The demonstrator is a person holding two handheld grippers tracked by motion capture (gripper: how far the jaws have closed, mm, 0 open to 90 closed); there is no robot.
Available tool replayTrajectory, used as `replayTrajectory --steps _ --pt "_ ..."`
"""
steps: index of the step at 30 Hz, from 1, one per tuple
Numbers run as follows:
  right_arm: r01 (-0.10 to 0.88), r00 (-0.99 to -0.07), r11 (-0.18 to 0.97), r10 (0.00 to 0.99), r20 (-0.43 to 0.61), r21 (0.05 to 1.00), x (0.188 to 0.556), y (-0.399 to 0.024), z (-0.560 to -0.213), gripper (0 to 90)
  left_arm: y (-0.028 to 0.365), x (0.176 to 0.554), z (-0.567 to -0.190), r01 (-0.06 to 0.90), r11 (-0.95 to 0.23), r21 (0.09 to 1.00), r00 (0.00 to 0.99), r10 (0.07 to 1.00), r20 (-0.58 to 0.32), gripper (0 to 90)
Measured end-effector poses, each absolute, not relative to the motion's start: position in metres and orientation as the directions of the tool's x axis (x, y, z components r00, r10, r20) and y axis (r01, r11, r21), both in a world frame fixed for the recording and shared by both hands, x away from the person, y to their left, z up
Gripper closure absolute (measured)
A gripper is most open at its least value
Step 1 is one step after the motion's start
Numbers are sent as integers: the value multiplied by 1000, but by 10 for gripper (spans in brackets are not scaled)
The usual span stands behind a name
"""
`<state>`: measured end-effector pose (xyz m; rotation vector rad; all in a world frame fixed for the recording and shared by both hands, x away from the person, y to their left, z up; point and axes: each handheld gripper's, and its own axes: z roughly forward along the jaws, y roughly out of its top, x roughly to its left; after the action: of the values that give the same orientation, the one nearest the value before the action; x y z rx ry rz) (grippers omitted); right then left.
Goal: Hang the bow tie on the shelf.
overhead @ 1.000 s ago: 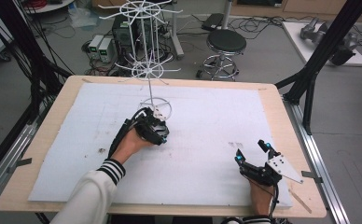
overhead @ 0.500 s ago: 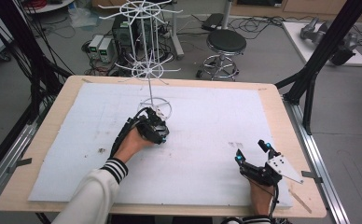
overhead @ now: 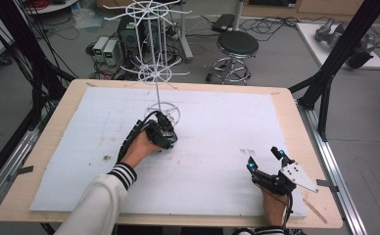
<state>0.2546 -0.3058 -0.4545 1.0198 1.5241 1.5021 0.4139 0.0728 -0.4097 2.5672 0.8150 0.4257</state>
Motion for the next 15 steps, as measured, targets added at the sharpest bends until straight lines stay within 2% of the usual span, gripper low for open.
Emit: replayTrajectory --steps 9,11,15 --pt "33 -400 -10 916 22 999 255 -306 -454 93 70 414 -412 474 -768 431 788 588 183 427" --pt "32 -399 -9 917 21 999 255 -306 -455 93 70 414 -412 474 -770 428 788 588 185 477" --pt "27 -399 -9 917 19 1000 255 -306 -455 93 70 414 -412 479 -769 424 786 590 182 511"
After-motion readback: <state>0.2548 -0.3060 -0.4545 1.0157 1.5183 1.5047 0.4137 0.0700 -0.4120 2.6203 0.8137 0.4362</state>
